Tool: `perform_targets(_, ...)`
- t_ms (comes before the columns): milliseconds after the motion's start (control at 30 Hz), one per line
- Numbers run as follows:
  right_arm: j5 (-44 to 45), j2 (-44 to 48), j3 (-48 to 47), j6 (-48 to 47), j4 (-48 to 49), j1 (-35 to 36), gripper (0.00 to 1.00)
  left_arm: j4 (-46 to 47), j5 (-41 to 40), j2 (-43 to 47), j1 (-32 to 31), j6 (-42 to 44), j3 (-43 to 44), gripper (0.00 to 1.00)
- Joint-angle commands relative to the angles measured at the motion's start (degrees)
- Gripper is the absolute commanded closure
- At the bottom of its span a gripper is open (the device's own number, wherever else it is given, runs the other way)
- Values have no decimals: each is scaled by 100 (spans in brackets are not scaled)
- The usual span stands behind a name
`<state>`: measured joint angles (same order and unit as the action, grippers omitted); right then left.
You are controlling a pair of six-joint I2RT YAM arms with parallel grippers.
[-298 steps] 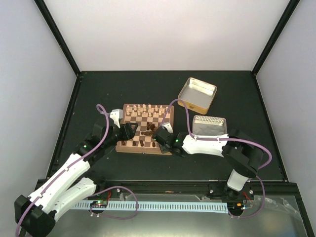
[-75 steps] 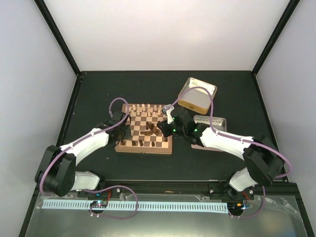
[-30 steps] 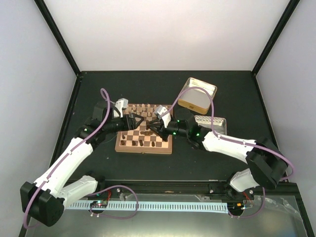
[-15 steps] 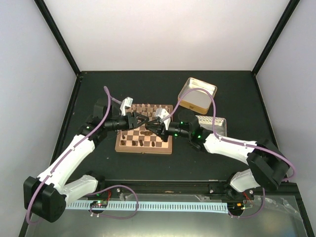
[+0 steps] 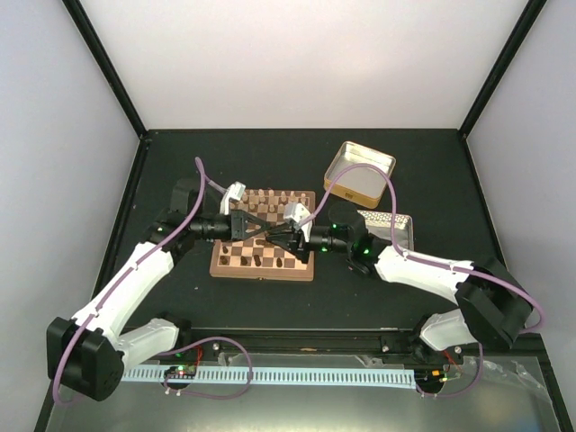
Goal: Set up the chess pieces on the board
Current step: Place the chess piece on the chessboard.
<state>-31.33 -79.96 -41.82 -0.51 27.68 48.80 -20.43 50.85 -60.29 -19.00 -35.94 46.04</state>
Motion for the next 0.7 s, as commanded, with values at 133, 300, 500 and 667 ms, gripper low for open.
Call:
perform_targets(133, 155, 181, -114, 153, -71, 28, 70, -280, 612, 20, 28, 287, 174, 98)
perform_targets(300, 535, 399, 0, 855, -687, 31, 43, -570, -637, 274, 29, 618, 170, 98)
perform_targets(500, 1387, 1174, 677, 2426, -1061, 27, 30, -564, -3168, 1092, -82, 839, -510, 99)
perform_targets(667, 2123, 1381, 413, 3237, -2349, 31, 30, -463, -4674, 1429, -512, 752, -1148, 98)
